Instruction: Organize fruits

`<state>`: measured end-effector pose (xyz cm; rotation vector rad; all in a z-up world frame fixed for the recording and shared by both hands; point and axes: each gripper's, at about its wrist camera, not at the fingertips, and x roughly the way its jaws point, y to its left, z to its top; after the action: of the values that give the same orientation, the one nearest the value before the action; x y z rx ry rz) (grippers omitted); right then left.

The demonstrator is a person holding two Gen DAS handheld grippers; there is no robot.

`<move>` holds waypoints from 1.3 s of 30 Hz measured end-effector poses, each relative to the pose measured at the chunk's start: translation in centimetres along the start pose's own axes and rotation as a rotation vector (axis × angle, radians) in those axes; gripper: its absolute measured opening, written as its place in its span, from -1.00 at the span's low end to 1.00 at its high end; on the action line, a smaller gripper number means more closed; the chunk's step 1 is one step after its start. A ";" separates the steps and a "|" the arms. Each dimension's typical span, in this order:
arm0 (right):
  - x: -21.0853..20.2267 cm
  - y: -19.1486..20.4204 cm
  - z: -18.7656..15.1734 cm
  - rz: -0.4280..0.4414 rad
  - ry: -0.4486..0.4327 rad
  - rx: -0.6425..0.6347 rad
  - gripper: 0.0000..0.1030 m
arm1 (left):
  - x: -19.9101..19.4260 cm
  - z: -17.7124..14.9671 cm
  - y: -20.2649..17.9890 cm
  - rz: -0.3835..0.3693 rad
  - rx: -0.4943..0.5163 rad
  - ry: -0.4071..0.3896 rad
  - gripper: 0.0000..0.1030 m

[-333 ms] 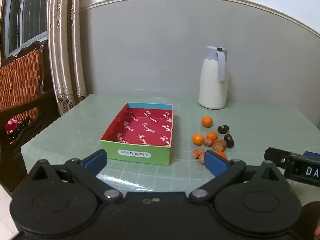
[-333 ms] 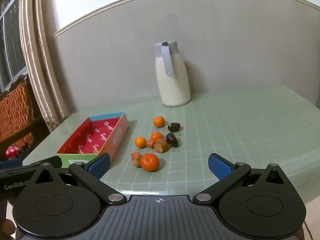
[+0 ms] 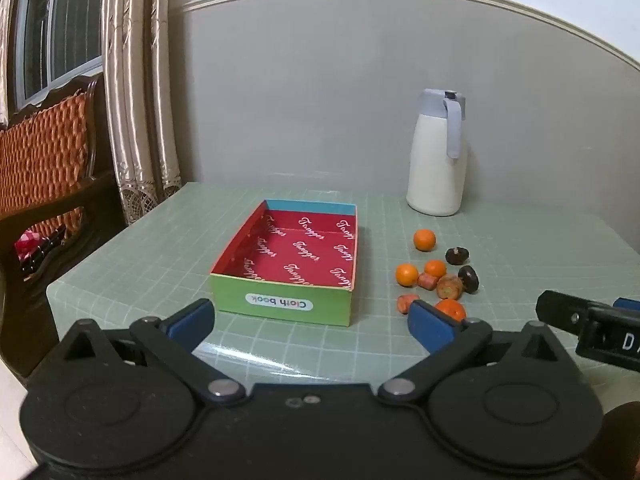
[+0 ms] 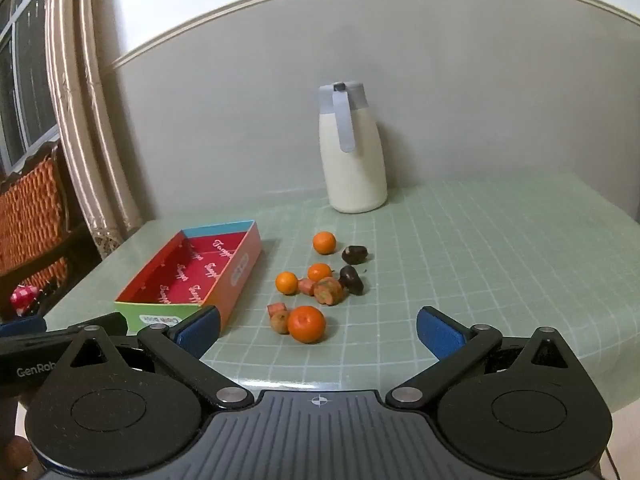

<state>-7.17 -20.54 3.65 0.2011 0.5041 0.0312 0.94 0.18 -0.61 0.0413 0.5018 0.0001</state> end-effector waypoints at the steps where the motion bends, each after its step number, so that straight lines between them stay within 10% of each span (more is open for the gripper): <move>1: 0.0 0.1 0.0 -0.003 0.001 -0.004 1.00 | 0.0 0.0 0.0 0.001 -0.001 0.000 0.89; 39: 0.2 0.6 -0.2 0.011 0.013 -0.002 1.00 | -0.1 0.1 0.6 0.006 -0.023 -0.008 0.89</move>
<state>-7.07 -19.90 3.50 0.2018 0.5159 0.0437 0.91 0.74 -0.50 0.0206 0.4934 0.0114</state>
